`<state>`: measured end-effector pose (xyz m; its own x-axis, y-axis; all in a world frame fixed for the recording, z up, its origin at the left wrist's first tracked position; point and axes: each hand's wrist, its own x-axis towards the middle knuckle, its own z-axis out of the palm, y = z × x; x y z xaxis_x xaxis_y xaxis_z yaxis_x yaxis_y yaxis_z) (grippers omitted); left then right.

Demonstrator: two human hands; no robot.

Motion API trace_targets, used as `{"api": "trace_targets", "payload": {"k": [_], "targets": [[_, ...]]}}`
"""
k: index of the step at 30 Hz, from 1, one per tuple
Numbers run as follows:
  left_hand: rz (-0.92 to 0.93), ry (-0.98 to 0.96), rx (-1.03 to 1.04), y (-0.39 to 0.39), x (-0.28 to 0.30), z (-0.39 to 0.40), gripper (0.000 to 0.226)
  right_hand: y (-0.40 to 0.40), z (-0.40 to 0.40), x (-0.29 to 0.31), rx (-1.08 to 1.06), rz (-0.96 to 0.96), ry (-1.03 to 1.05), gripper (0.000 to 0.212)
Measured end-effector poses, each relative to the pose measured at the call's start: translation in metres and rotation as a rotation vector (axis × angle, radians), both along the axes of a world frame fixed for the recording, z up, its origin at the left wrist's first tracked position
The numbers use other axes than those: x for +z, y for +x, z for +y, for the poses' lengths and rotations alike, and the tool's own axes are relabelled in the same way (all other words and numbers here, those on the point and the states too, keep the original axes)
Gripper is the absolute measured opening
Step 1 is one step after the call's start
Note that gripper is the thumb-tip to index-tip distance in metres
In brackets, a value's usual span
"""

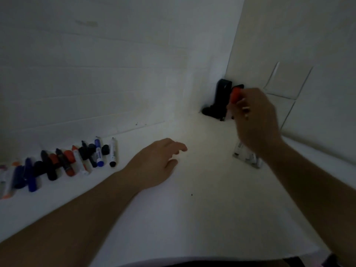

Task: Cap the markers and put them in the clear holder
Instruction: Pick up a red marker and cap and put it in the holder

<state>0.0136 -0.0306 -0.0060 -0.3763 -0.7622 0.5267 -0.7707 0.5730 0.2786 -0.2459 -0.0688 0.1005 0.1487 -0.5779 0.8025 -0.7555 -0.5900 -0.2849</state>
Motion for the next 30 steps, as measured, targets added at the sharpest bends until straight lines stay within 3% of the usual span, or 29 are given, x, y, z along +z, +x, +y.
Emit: {"api": "trace_targets", "payload": {"k": [5,10,16,20,25,30], "targets": [[-0.122,-0.068,-0.094,-0.009,-0.002,0.005,0.04,-0.055,0.0,0.028,-0.178,-0.073,-0.06,0.027],[-0.195,-0.117,-0.118,-0.015,-0.004,0.007,0.037,-0.071,-0.002,0.009,-0.167,-0.004,0.081,0.043],[-0.155,-0.106,-0.1,-0.012,-0.003,0.009,0.036,-0.074,-0.01,-0.014,-0.288,0.246,0.186,0.022],[-0.144,-0.102,-0.087,-0.011,-0.005,0.008,0.036,-0.072,-0.01,-0.019,-0.334,0.314,0.154,0.034],[-0.152,-0.097,-0.083,-0.012,-0.004,0.009,0.035,-0.076,-0.004,-0.028,-0.6,0.488,0.094,0.027],[-0.172,-0.089,-0.071,-0.012,-0.004,0.009,0.034,-0.071,-0.011,-0.041,-0.45,0.44,0.177,0.029]]}}
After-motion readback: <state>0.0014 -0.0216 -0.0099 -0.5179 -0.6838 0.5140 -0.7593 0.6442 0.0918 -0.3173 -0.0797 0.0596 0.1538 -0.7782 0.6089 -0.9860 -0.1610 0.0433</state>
